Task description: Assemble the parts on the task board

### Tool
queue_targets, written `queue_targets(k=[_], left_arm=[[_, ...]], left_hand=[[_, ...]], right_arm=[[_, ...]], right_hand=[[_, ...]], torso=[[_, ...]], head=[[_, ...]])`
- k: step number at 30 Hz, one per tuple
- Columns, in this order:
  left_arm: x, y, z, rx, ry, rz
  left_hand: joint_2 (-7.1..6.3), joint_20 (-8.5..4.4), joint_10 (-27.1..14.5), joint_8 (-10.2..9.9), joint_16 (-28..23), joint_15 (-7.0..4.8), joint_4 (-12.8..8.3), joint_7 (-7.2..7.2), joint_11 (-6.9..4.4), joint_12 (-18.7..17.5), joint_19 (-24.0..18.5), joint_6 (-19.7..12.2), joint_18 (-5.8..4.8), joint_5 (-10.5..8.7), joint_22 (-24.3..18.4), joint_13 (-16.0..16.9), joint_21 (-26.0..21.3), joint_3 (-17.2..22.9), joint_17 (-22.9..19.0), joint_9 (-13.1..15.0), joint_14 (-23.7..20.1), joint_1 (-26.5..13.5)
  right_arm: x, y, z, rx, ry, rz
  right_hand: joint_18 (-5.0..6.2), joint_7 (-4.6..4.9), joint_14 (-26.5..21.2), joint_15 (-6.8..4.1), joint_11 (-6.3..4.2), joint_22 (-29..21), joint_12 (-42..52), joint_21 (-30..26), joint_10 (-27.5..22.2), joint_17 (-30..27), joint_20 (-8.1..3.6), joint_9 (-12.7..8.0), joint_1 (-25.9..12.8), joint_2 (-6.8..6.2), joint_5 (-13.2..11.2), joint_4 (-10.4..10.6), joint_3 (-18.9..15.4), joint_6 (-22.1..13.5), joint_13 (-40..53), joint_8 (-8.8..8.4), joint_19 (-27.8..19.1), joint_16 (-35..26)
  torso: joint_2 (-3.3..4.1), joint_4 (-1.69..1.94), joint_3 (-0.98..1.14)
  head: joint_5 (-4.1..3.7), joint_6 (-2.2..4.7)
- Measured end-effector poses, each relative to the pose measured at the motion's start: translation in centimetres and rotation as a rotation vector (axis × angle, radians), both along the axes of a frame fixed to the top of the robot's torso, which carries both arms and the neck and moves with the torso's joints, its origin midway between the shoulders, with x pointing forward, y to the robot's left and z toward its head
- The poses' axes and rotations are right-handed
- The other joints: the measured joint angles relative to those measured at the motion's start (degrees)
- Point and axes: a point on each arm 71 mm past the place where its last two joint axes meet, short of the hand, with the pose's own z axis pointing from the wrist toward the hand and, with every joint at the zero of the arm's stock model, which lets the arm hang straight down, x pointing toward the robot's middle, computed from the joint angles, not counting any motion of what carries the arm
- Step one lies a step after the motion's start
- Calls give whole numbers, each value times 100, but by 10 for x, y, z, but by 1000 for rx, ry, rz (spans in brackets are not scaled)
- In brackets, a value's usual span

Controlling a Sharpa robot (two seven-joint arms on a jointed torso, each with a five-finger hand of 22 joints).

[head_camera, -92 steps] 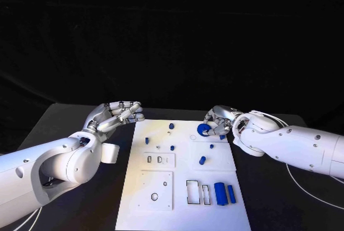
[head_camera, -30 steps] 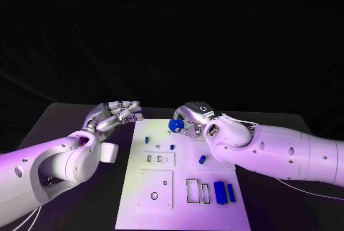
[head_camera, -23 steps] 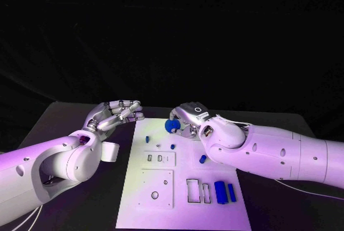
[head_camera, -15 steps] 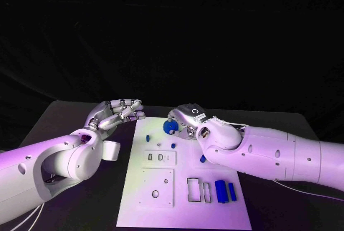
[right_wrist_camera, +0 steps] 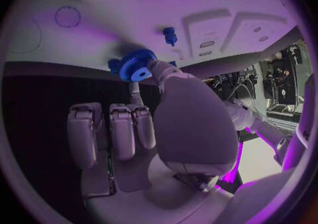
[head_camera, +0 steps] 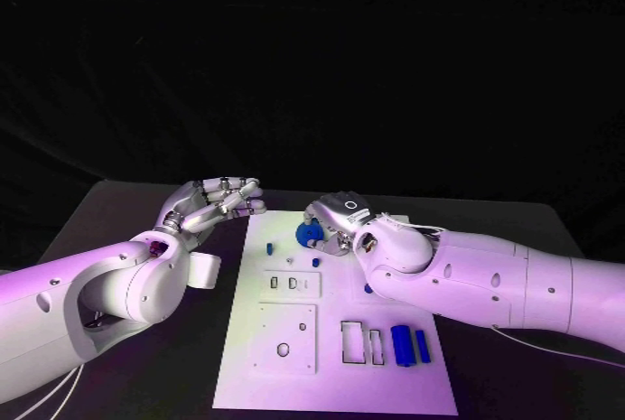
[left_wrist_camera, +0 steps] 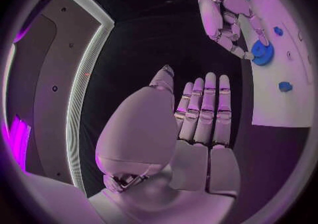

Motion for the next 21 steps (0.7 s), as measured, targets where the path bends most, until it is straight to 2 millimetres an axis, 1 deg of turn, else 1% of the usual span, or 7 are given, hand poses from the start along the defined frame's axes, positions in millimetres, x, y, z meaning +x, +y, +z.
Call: queue_targets(k=[8,11,13,15,16,18,21], left_arm=[[0,0,0,0,0,0],[0,0,0,0,0,1],[0,0,0,0,0,1],[0,0,0,0,1,0],[0,0,0,0,1,0],[0,0,0,0,1,0],[0,0,0,0,1,0]], left_hand=[[0,0,0,0,0,0,0,0,0,0,0,0,0,0,0,0,0,0,0,0,0,0],[0,0,0,0,0,0,-18,0,0,-23,0,0,0,0,-2,1,-22,-18,10,2,0,0],[0,0,0,0,0,0,-24,0,0,-32,0,0,0,0,-11,6,-26,-24,21,9,0,0],[0,0,0,0,0,0,-24,0,0,-33,0,0,0,0,-11,6,-26,-24,21,9,0,0],[0,0,0,0,0,0,-24,0,0,-33,0,0,-1,0,-11,6,-26,-24,21,9,0,0],[0,0,0,0,0,0,-24,0,0,-33,0,0,0,0,-11,6,-26,-24,21,9,0,0],[0,0,0,0,0,0,-24,0,0,-32,0,0,0,0,-11,6,-26,-24,21,8,0,0]], right_arm=[[3,0,-3,-8,3,-9],[4,0,-3,-9,4,-10],[5,1,-3,-10,3,-9],[5,1,-4,-10,4,-9],[5,1,-4,-10,4,-9],[6,1,-4,-10,5,-10],[6,1,-5,-11,8,-12]], right_hand=[[0,-17,0,0,0,0,0,0,0,0,0,-7,-7,-8,-53,10,10,16,0,-5,0,0],[0,-20,0,0,0,-1,0,0,0,0,0,-7,-26,-26,-90,17,16,18,5,-37,0,0],[0,-15,0,0,0,-1,0,0,0,0,0,-21,-61,-61,-201,23,22,-24,5,-99,0,0],[0,46,0,0,47,-1,0,0,5,0,0,-74,-113,-107,-412,77,-13,-192,5,-196,0,0],[1,67,0,0,52,-1,0,0,10,0,0,-103,-138,-88,-495,88,-52,-252,5,-236,0,0],[0,105,12,12,73,-1,0,-25,-10,0,0,-141,-203,-84,-588,103,-139,-308,5,-277,0,0],[1,112,-2,45,73,-1,0,-26,-10,0,27,-181,-279,-70,-630,170,-251,-376,4,-327,-23,0]], torso=[[-3,5,2],[-3,4,2],[-3,1,1],[-2,0,-1],[-2,-1,-1],[-2,-1,-1],[-3,0,-1]], head=[[5,-13],[8,-14],[9,-13],[10,-10],[10,-9],[11,-8],[12,-9]])
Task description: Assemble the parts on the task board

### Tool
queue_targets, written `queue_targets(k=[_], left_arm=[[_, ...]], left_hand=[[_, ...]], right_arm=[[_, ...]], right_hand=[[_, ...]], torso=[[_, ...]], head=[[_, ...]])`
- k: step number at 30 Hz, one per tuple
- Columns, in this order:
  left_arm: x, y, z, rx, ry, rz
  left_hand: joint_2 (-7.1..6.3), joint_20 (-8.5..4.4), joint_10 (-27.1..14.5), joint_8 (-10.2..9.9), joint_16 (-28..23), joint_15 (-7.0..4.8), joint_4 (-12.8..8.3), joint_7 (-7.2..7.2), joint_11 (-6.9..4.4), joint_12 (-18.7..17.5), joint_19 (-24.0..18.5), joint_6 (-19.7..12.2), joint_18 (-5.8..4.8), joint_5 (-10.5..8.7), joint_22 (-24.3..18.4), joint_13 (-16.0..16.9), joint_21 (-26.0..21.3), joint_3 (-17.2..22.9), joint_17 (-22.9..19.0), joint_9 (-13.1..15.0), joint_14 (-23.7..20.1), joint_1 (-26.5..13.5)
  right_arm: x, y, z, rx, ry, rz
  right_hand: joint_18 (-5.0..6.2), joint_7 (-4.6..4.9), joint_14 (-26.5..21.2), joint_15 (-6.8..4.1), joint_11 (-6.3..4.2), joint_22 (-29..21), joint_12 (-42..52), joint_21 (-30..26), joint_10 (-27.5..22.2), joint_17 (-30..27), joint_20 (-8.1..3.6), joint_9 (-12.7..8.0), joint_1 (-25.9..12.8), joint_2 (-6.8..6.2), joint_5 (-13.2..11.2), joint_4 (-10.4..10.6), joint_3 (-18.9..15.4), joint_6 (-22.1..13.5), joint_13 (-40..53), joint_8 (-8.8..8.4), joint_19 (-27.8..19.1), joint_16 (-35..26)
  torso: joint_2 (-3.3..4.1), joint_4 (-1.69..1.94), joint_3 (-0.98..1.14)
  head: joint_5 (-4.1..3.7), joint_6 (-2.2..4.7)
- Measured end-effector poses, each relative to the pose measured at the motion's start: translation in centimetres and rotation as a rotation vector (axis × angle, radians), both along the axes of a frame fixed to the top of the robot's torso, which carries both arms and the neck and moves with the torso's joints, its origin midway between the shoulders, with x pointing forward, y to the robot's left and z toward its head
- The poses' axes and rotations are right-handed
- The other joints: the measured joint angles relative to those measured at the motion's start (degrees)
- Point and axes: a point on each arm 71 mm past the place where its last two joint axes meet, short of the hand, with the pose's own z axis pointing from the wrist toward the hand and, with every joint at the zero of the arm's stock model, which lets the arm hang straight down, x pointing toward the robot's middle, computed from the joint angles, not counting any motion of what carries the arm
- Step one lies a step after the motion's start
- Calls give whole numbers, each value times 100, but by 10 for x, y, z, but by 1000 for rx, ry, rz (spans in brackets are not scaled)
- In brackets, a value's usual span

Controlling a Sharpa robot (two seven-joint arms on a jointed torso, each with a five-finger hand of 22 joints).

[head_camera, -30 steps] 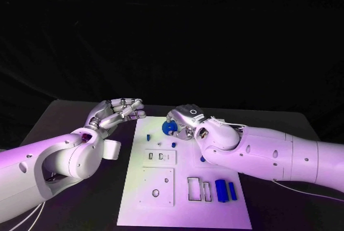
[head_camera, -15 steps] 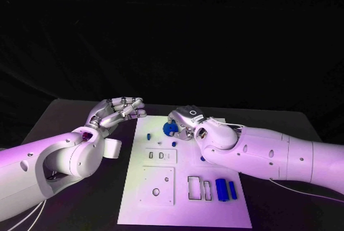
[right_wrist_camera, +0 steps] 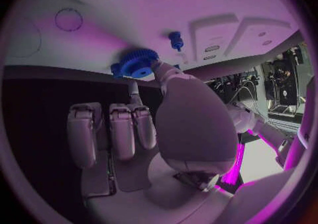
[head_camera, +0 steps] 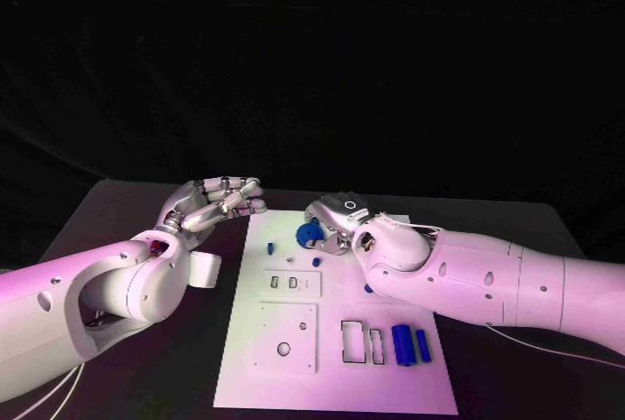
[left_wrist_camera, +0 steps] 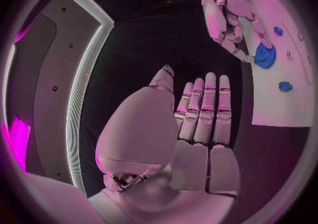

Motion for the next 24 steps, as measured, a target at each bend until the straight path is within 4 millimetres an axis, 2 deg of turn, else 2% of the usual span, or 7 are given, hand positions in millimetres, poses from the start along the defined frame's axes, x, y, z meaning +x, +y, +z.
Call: queue_targets(k=[1,5,10,14,24], left_arm=[[0,0,0,0,0,0],[0,0,0,0,0,1],[0,1,0,1,1,1],[0,1,0,1,1,2],[0,1,0,1,1,3]], left_hand=[[0,0,0,0,0,0,0,0,0,0,0,0,0,0,0,0,0,0,0,0,0,0],[0,0,0,0,0,0,0,0,0,0,0,0,0,0,0,0,0,0,0,0,0,0],[0,0,0,0,-23,20,16,0,0,0,0,0,0,0,0,-1,0,-16,7,-1,-20,0],[0,0,0,0,-23,20,16,0,0,0,0,0,0,0,1,-1,0,-16,7,-1,-20,0],[0,0,0,0,-23,20,16,0,0,0,0,0,0,0,1,-1,0,-16,6,-2,-20,0]], right_arm=[[0,0,0,0,1,-1],[1,-2,-1,4,12,-6],[3,-6,-3,7,38,-20],[5,-8,-3,10,61,-30],[7,-12,-2,23,91,-41]], right_hand=[[0,0,13,30,16,0,0,0,17,0,28,-16,-78,27,-24,24,-85,0,0,-5,11,0],[0,0,13,30,21,0,0,0,21,0,53,-44,-419,120,70,66,-254,0,0,-5,12,0],[0,0,13,30,21,-1,0,0,21,0,69,-60,-702,210,357,65,-292,0,-1,-5,12,0],[0,1,13,30,20,-1,0,0,21,0,69,-81,-892,245,411,65,-292,-4,-1,-8,12,0],[0,-22,13,29,20,3,0,0,21,0,69,-99,-912,255,413,65,-292,-25,-2,-31,12,0]], torso=[[-1,2,0],[-3,2,-1],[-3,-1,-1],[-3,-3,0],[-3,-3,3]], head=[[-1,-4],[1,-5],[9,-4],[12,-4],[5,-3]])
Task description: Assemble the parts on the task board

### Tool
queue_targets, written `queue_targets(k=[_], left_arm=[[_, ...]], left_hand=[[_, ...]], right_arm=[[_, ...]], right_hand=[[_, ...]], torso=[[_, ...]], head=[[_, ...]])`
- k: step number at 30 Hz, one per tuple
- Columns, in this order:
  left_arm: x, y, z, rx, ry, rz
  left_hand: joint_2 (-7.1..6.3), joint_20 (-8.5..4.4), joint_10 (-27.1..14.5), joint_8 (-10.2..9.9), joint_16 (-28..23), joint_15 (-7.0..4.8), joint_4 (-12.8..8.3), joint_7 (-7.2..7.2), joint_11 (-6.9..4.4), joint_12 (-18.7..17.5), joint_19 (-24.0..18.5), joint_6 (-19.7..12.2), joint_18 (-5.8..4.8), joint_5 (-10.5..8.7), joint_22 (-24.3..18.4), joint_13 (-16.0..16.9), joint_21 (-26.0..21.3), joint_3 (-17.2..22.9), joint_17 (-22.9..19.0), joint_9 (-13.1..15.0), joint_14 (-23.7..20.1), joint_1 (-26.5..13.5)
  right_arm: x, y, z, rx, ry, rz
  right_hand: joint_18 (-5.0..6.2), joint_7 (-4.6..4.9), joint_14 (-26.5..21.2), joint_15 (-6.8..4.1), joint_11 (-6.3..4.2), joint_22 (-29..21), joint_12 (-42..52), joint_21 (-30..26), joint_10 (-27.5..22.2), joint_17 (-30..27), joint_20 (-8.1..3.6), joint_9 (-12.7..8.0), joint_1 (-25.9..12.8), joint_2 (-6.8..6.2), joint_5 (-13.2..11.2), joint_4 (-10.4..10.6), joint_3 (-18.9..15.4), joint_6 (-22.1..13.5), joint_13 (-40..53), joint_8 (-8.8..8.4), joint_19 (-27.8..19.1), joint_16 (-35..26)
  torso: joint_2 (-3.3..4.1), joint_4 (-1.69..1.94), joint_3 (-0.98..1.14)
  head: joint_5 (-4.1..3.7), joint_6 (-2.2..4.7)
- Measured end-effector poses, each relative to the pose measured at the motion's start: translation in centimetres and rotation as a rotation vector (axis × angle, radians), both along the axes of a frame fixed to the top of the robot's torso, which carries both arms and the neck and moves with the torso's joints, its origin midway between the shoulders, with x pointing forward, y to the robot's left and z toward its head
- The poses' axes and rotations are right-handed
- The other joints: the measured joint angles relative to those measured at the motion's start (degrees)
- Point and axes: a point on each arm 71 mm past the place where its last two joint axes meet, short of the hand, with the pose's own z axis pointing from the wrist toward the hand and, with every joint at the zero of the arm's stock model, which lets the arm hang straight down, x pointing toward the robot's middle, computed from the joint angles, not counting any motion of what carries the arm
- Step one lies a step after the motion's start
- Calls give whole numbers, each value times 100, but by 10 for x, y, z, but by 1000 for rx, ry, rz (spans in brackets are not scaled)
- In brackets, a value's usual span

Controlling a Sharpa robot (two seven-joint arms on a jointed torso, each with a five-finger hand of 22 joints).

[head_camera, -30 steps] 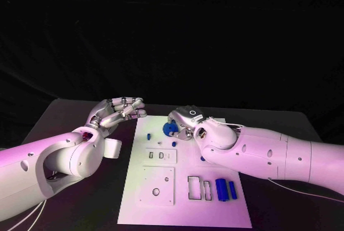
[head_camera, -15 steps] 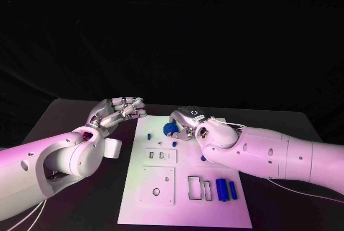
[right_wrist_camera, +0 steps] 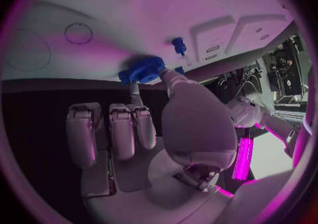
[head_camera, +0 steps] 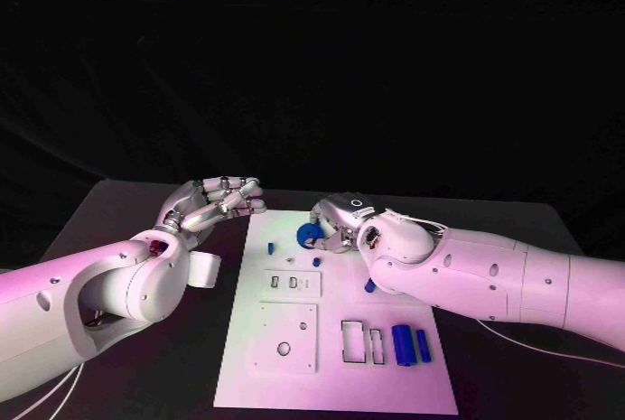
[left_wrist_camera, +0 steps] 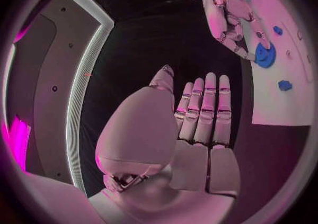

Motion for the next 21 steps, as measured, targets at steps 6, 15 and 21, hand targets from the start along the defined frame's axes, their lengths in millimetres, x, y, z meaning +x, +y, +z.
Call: queue_targets(k=[6,15,21], left_arm=[[0,1,0,1,0,2],[0,3,0,2,0,6],[1,4,0,3,0,9]], left_hand=[[0,0,0,0,0,0,0,0,0,0,0,0,0,0,0,0,0,0,0,0,0,0],[0,0,0,0,0,0,0,0,0,0,0,0,0,0,-8,-1,0,0,10,6,0,0],[0,0,0,0,0,0,0,0,0,0,0,0,0,0,-8,-1,0,0,10,5,0,0]], right_arm=[[-4,-9,-5,-6,28,-9],[-10,-20,-4,3,37,-13],[-17,-39,4,49,-2,-27]], right_hand=[[0,24,0,0,0,0,0,0,0,0,0,21,0,0,21,0,0,26,0,5,0,0],[0,-15,0,0,0,-1,0,0,0,0,0,19,0,0,21,0,0,66,-1,27,0,0],[0,-13,0,0,0,-1,0,6,0,0,0,19,2,-2,44,-32,32,104,-1,50,0,0]], torso=[[2,-1,0],[2,-4,2],[-1,-8,3]], head=[[-1,-8],[5,-14],[-4,-5]])
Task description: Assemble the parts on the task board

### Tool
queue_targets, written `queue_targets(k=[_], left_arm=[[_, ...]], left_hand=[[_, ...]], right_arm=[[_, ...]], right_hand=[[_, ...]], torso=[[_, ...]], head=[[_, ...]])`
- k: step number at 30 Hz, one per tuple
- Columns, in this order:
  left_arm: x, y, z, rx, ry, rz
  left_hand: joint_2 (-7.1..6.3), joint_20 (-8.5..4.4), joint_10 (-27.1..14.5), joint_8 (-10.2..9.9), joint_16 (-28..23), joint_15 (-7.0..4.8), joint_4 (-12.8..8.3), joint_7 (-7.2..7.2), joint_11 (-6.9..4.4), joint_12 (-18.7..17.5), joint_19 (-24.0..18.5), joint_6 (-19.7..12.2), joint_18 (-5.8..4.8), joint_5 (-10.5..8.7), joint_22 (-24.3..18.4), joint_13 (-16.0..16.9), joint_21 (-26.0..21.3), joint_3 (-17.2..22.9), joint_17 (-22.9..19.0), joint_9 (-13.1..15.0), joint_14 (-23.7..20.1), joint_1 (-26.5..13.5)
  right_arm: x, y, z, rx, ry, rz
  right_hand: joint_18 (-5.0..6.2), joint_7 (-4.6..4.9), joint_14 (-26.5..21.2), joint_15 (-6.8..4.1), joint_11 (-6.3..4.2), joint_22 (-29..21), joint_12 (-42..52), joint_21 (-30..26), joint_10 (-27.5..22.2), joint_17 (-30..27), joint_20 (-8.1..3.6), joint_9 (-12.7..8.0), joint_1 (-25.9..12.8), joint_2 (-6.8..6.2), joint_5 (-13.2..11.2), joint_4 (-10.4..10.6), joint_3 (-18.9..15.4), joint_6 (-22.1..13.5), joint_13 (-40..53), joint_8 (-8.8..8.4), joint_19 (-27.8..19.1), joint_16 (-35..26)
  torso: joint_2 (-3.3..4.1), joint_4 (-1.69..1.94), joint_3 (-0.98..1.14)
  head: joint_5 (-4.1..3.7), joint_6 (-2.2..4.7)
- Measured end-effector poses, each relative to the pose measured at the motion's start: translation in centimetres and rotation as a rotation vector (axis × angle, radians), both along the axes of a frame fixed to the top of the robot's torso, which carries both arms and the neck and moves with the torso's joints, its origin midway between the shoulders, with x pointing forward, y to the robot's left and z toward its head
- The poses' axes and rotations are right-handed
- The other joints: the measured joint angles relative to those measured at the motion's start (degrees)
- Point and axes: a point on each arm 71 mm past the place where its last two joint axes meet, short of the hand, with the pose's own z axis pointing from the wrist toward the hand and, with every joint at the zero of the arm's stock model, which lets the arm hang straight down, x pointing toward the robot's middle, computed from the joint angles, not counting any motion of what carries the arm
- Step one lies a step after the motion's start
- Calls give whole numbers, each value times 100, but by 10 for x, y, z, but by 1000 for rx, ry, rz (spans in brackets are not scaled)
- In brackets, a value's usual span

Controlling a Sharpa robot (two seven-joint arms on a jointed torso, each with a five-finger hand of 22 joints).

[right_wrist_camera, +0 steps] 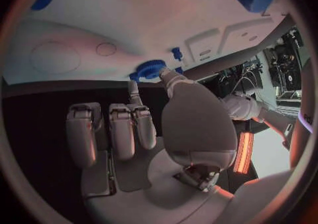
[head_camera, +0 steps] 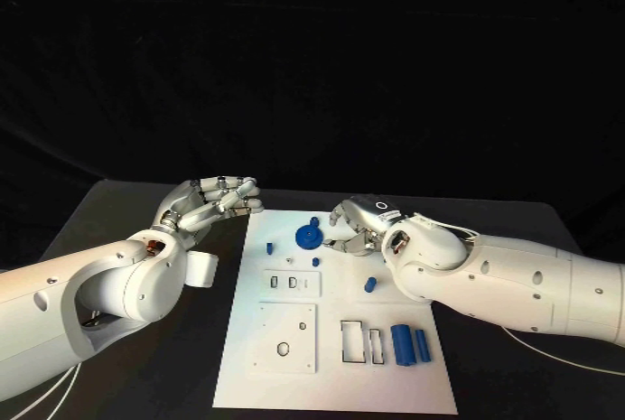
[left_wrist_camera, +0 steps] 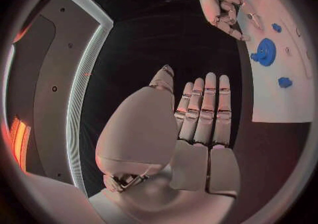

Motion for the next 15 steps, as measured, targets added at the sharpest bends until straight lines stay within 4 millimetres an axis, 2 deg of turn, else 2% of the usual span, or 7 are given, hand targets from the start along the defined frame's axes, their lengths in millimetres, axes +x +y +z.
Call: queue_targets(k=[5,8,11,13,15], left_arm=[[0,1,0,1,0,3],[1,2,0,2,0,6],[1,3,0,3,0,8],[1,3,-1,3,0,9],[2,4,-1,4,0,10]], left_hand=[[0,0,0,0,0,0,0,0,0,0,0,0,0,0,0,0,0,0,0,0,0,0],[0,0,0,0,0,0,0,0,0,0,0,0,0,0,0,0,0,0,-1,-1,0,0],[0,0,0,0,0,0,0,0,0,-1,0,0,0,0,1,0,0,0,-1,-1,0,0],[0,0,0,0,0,0,0,0,0,-23,0,0,0,0,1,-1,0,0,8,-1,0,0],[0,0,0,0,0,0,0,0,0,-23,0,0,0,0,1,-1,0,0,8,-1,0,0]], right_arm=[[-2,-29,17,38,-45,-37],[0,-55,25,63,-40,-79],[2,-81,26,97,0,-117],[3,-100,25,123,39,-138],[4,-114,23,143,70,-150]], right_hand=[[0,0,0,0,0,0,0,25,0,2,0,-13,146,-84,0,-20,30,0,0,22,0,0],[-1,0,0,0,0,-1,0,-22,0,5,0,-31,316,-115,-94,-38,77,0,0,22,0,0],[0,31,0,0,0,-1,-47,-139,0,5,0,-86,821,-165,-402,-227,172,-39,-1,-3,0,0],[0,60,-2,62,12,-1,-84,-168,-12,4,0,-149,1093,-196,-458,-386,206,-175,-1,-71,0,0],[0,47,-1,61,21,-1,-84,-168,-21,4,0,-205,1204,-224,-442,-473,221,-302,-1,-130,0,0]], torso=[[-8,-3,0],[-12,-15,0],[-14,-29,4],[-15,-42,12],[-17,-55,25]], head=[[-20,1],[-31,10],[-48,18],[-66,20],[-83,23]])
